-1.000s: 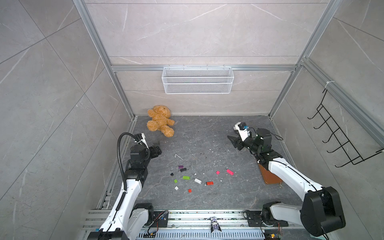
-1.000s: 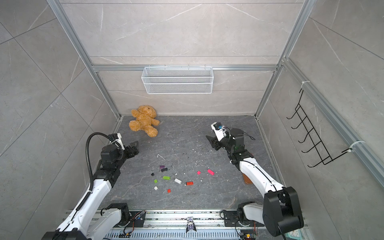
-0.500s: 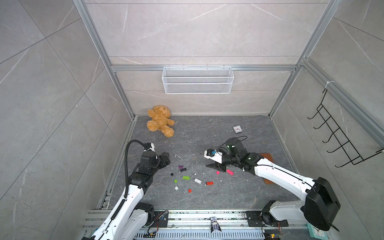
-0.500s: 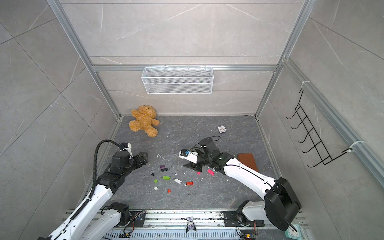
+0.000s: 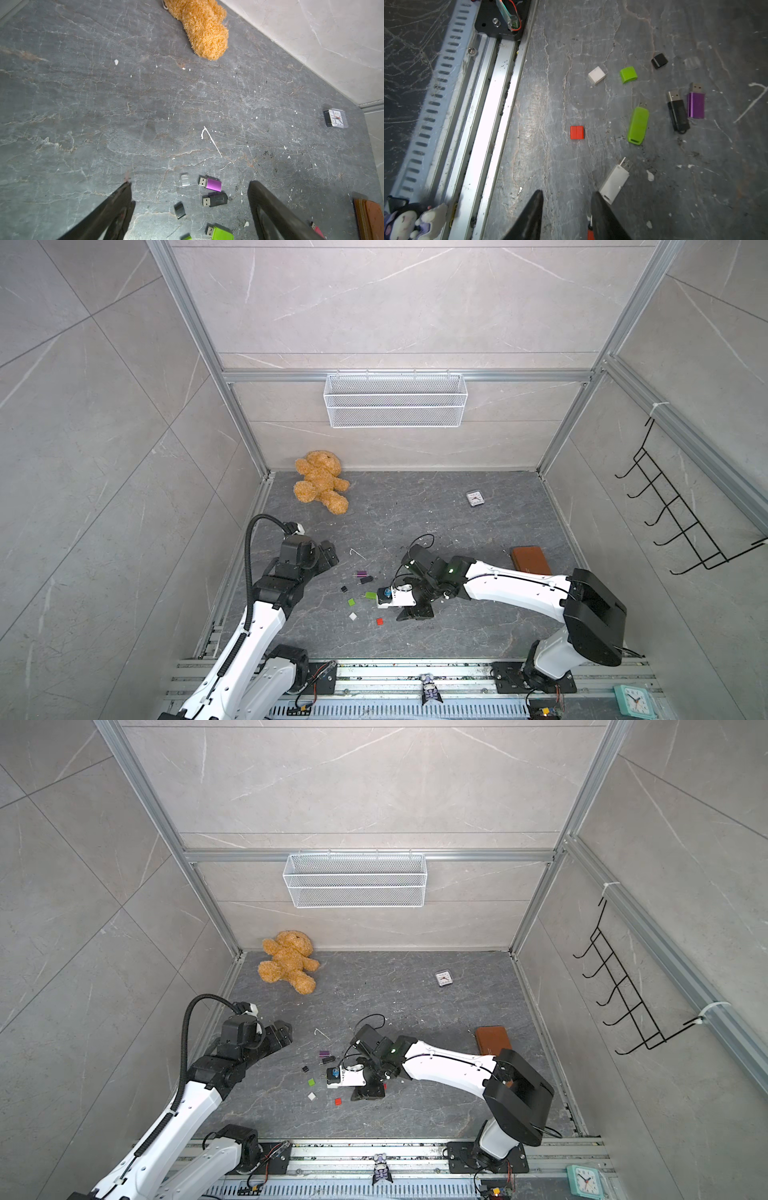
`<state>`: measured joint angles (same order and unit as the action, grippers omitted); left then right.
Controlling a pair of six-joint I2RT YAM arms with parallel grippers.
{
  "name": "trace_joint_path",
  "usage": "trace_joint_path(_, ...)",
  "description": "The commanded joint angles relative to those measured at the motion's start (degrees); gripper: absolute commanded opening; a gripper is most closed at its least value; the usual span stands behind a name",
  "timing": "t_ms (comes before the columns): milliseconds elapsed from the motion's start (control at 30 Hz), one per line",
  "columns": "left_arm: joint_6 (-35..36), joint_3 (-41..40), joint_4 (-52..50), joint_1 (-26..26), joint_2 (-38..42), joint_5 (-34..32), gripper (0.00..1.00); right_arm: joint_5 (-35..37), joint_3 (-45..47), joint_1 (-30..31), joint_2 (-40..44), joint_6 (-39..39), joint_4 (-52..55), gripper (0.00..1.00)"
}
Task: Close the usb drive cover
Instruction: Pick up the cover from the center of the board.
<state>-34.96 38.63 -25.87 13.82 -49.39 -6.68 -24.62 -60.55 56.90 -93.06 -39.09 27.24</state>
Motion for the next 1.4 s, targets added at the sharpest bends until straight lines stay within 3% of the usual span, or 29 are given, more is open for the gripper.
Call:
trace_joint_path(0, -1.53, 2.91, -3.02, -0.63, -0.92, -0.84, 0.9, 0.82, -3.0, 1.05, -2.96, -1.51, 1.84, 0.4)
trace_joint_path(533, -0.47, 6.02, -4.87, -2.9, -4.31, -0.1, 0.91, 7.83, -13.49, 5.96, -15.87, -4.0, 6.28, 0.31)
trace_joint_path(1367, -0.69, 5.93, -4.8, -4.51, -5.92, 2.47, 0.91, 12.9, -13.64, 7.83, -19.49, -0.37, 3.04, 0.3)
